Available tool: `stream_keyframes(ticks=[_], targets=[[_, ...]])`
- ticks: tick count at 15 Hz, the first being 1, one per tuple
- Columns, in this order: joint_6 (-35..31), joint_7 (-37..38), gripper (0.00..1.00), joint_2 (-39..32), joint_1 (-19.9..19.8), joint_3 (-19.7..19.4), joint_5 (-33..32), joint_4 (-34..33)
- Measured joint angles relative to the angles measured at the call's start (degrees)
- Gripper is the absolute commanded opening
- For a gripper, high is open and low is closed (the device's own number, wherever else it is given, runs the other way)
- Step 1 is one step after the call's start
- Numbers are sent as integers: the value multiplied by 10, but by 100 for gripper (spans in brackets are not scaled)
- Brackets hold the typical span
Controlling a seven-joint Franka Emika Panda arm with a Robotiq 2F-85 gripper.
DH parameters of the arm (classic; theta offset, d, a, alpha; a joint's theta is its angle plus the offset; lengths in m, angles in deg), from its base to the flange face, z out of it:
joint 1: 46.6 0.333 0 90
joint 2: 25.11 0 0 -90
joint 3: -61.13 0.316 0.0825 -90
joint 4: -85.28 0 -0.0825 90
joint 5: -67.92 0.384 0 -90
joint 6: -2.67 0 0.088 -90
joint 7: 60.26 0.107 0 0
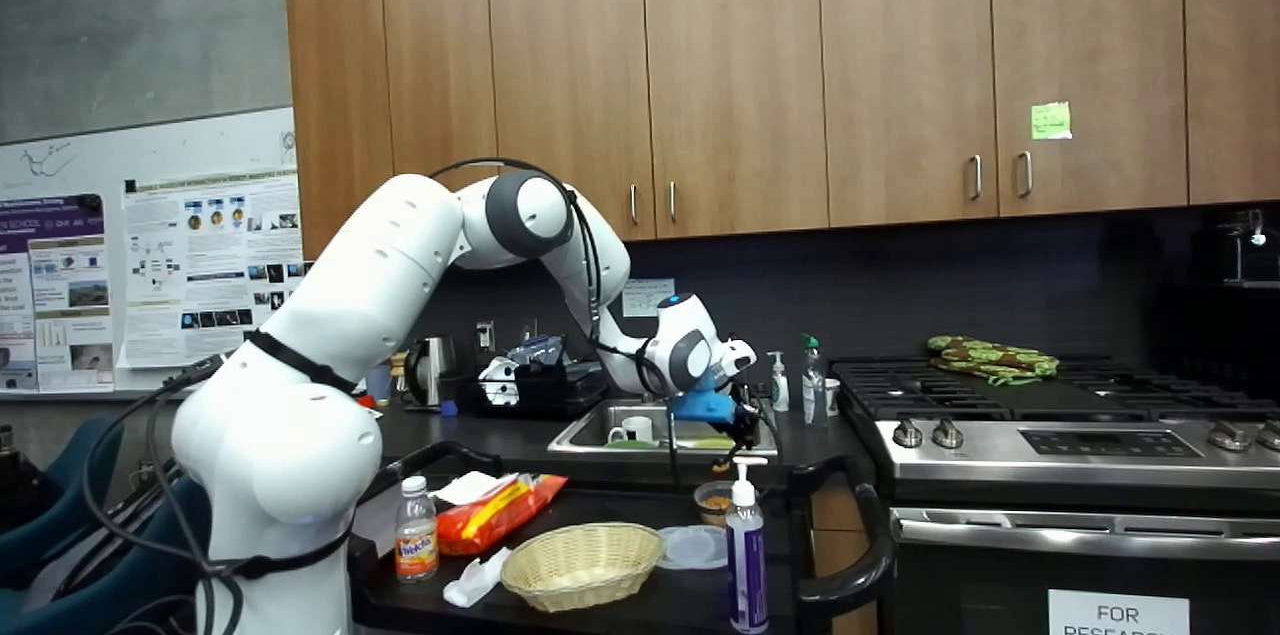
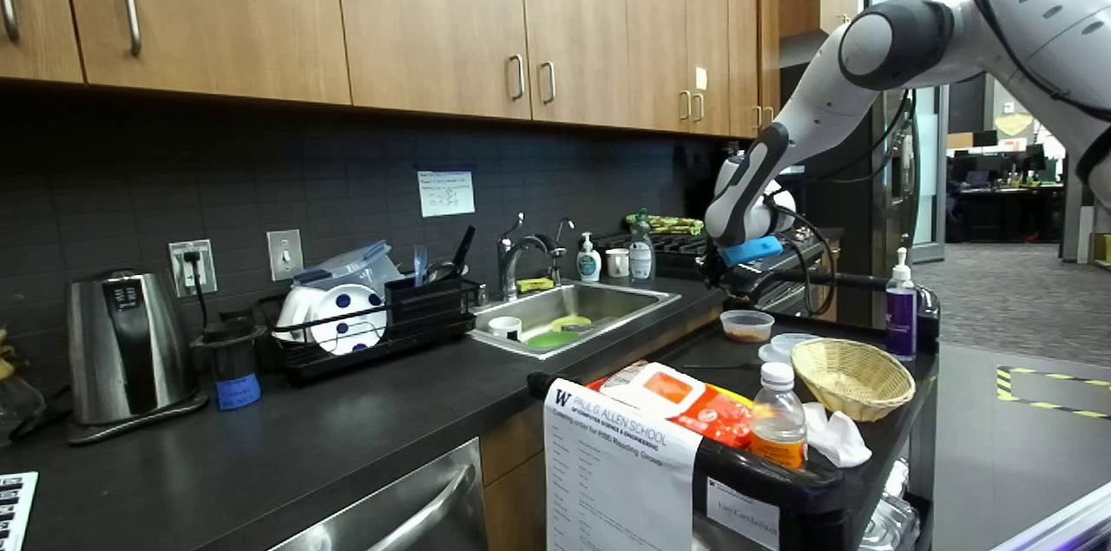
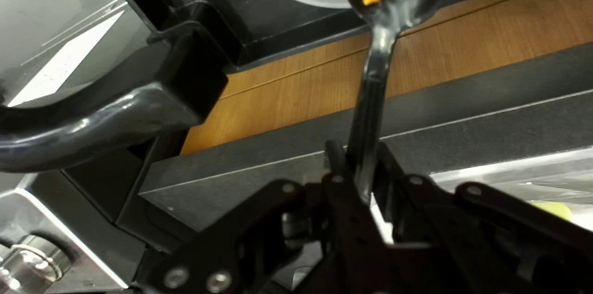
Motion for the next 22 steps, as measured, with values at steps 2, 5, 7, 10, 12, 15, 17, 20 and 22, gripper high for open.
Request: stream_keyframes(ticks=[2, 5, 7, 10, 12, 15, 17, 20, 22], targets=[[-8, 0, 4, 2, 1, 0, 0, 1], [-14, -1, 4, 8, 1, 2, 1, 3], [-14, -2, 4, 13, -6, 12, 3, 5], [-14, -5, 4, 15, -25, 39, 8, 10], [-13, -15, 4, 15, -44, 62, 24, 16], [-8, -38, 4, 15, -79, 101, 55, 23], [-4, -56, 4, 15, -103, 125, 76, 25], [6, -83, 4, 15, -135, 157, 106, 25], [17, -104, 4, 15, -156, 178, 127, 25]])
